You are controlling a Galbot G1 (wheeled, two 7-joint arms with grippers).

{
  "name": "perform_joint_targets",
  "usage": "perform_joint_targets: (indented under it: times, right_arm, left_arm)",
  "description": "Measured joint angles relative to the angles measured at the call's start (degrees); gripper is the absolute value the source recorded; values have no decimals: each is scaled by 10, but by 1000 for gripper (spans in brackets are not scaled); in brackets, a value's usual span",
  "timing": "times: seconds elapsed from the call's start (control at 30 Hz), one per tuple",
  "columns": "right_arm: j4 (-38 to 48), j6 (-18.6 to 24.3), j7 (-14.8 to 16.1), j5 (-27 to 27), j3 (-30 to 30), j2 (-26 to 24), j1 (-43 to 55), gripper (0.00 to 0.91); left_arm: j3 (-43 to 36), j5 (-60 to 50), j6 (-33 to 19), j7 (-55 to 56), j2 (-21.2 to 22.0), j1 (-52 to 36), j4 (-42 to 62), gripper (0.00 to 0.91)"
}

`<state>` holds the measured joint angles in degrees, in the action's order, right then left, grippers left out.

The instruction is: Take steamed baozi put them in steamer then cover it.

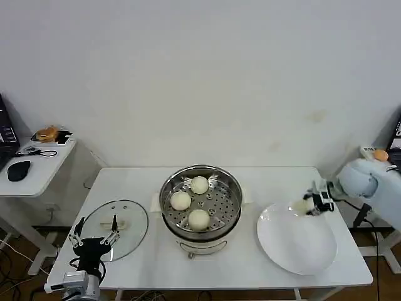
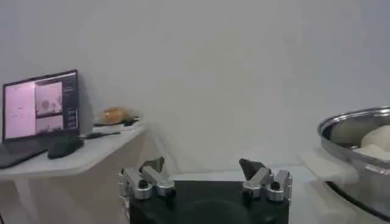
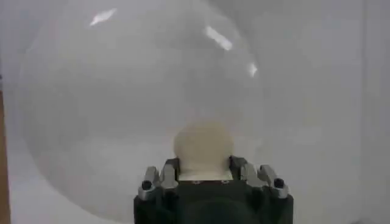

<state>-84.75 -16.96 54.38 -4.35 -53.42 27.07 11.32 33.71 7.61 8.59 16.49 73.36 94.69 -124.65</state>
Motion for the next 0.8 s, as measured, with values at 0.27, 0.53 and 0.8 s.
perform_joint_targets:
  times: [0.27,0.53,0.8]
  right_arm:
    - [-51,-53,-18,-103,-89,62,152,564]
    - [-77,-118,-67,-217,-142,143,211,574]
    - [-68,-178,-120,-299,-164,205,208,574]
  left_arm:
    - [-1,-1,0,0,-3,-6,4,907]
    - [7,2,0,0,-4,-9,8,907]
    - [13,5,0,0,-3,-9,7,907]
